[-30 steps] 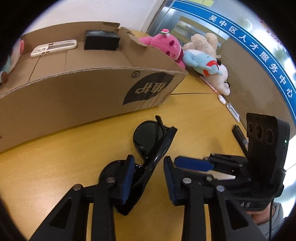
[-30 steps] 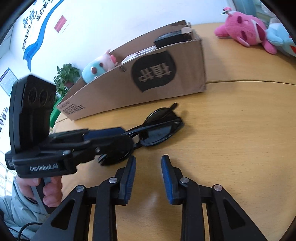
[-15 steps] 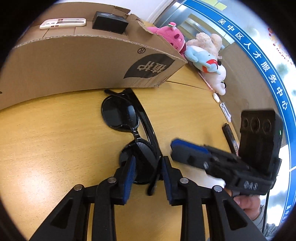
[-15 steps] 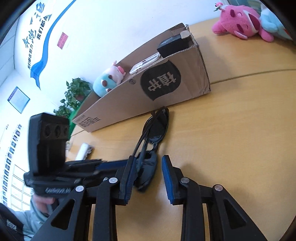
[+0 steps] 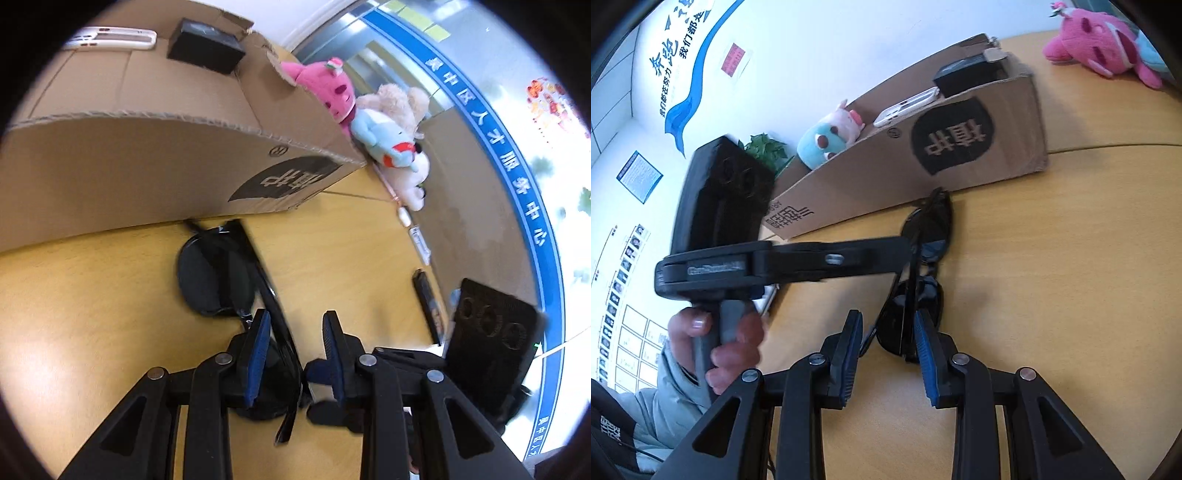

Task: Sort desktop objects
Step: 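Close the right gripper on the sunglasses arm, then lift the sunglasses with the right gripper and carry them over the box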

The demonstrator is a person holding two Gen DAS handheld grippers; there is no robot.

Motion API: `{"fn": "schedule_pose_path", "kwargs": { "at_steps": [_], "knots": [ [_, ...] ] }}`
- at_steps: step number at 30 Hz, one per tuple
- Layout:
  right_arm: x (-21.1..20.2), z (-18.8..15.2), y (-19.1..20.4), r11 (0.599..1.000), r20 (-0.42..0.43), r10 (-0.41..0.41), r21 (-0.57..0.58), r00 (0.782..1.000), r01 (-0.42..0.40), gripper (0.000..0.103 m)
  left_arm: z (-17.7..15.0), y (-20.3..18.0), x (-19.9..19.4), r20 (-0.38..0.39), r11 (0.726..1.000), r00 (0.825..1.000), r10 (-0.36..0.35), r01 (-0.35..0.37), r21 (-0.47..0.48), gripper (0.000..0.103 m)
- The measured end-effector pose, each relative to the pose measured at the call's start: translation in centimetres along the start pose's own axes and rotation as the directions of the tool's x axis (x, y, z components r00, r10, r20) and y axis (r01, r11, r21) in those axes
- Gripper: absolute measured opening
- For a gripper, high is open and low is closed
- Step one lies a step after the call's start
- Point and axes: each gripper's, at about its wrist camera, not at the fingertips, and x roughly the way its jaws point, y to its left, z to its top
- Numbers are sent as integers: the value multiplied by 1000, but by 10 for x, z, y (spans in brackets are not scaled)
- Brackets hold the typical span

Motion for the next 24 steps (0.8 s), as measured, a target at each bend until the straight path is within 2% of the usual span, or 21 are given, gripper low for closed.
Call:
{"fn": "schedule_pose_path", "kwargs": {
  "at_steps": [2,5,11,16,24],
  "knots": [
    [10,4,2,1000,-14,-7,-4,1000,7,30,-2,4,9,-29,1000,1000,-5,5,-16,26],
    [23,4,0,1000,-48,-27,1,999,27,29,-6,7,16,-39,999,999,14,-15,-30,8],
    [29,0,4,999,-60,-35,-27,998,34,17,-8,9,9,-11,999,1000,17,-17,-51,7],
    [25,-1,8,999,-66,-26,-48,998,23,14,-9,7,-5,26,999,1000,6,-5,-54,7],
    [8,7,28,995,-31,-14,-97,999,11,11,-8,-15,-47,144,1000,990,11,-9,-18,7]
  ]
}}
